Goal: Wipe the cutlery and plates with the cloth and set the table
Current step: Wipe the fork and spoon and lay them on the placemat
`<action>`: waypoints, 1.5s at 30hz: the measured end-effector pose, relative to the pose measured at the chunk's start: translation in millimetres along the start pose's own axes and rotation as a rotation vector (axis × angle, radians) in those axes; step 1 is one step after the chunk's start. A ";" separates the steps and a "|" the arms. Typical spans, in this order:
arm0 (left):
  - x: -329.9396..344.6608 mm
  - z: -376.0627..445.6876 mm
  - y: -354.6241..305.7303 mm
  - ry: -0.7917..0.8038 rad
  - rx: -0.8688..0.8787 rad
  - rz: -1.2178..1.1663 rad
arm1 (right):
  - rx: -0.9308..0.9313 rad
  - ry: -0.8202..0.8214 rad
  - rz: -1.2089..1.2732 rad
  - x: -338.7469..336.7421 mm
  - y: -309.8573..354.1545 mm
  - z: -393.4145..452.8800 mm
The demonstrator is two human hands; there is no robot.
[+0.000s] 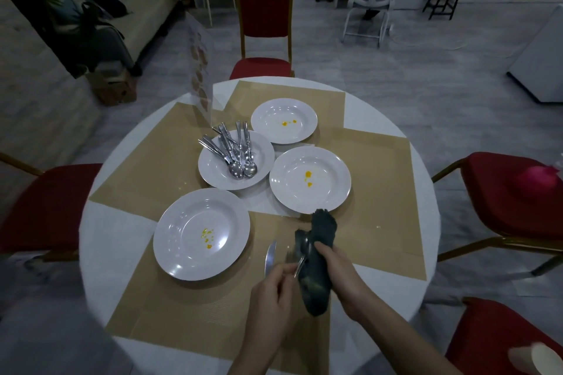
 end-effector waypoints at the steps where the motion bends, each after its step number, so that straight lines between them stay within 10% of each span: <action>1: 0.6 -3.4 0.5 0.005 0.009 -0.003 | -0.051 -0.021 -0.022 -6.3 5.5 1.8; 23: 13.7 -3.7 1.5 0.149 0.007 0.057 | 0.003 -0.313 0.149 -16.3 -13.4 15.0; 40: 6.9 8.3 -1.0 0.069 -0.002 0.019 | 0.111 -0.082 0.224 10.0 -17.5 -2.7; 45: 7.5 3.5 -5.7 0.069 0.050 0.037 | 0.026 -0.285 0.187 -13.0 7.3 10.1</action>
Point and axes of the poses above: each hand's wrist, its own z-axis towards the middle knuckle, its own x-axis out of the palm, y = z × x, the point moved 8 cm from there along z, towards the middle knuckle, and after that the axes turned 7 degrees about -y, right-handed, at the moved point
